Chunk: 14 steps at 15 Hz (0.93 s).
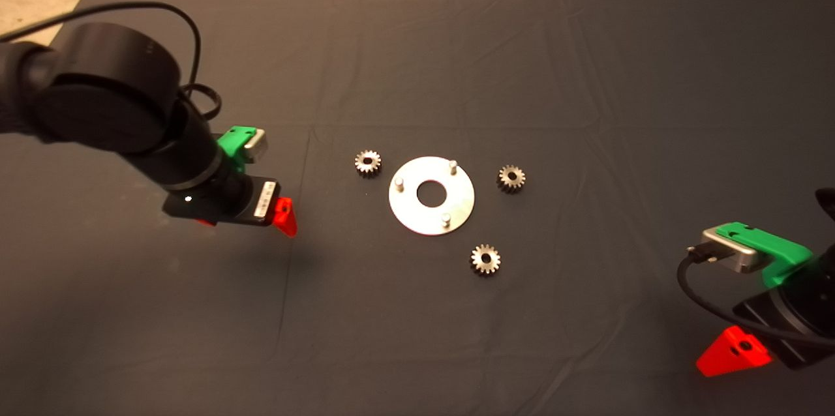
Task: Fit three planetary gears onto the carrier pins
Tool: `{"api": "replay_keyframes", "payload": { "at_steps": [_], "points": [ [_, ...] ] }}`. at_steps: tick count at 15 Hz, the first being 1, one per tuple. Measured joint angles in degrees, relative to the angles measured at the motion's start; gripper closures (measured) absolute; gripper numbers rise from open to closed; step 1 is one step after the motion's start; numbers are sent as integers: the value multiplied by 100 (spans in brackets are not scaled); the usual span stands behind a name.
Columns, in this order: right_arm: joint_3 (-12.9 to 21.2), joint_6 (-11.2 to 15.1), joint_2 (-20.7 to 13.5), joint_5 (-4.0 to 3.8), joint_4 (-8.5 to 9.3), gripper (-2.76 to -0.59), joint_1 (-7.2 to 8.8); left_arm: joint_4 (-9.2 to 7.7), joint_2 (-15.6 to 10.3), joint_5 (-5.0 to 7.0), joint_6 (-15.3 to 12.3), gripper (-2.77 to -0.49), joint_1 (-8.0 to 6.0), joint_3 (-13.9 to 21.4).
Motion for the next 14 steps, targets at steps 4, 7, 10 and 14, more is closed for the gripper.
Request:
{"api": "replay_keyframes", "payload": {
  "at_steps": [4,7,10,14],
  "points": [
    [1,0,-20,-23,0,-275,-1,252,637,-272,346,-275,46,-844],
    [1,0,9,20,0,-275,0,316,776,-256,586,-275,82,-1357],
    [1,0,0,-3,0,-275,-1,327,1177,-378,702,-275,79,-1769],
    [1,-2,-2,0,0,-275,0,319,1478,-583,909,-275,81,-2365]
  ]
}}
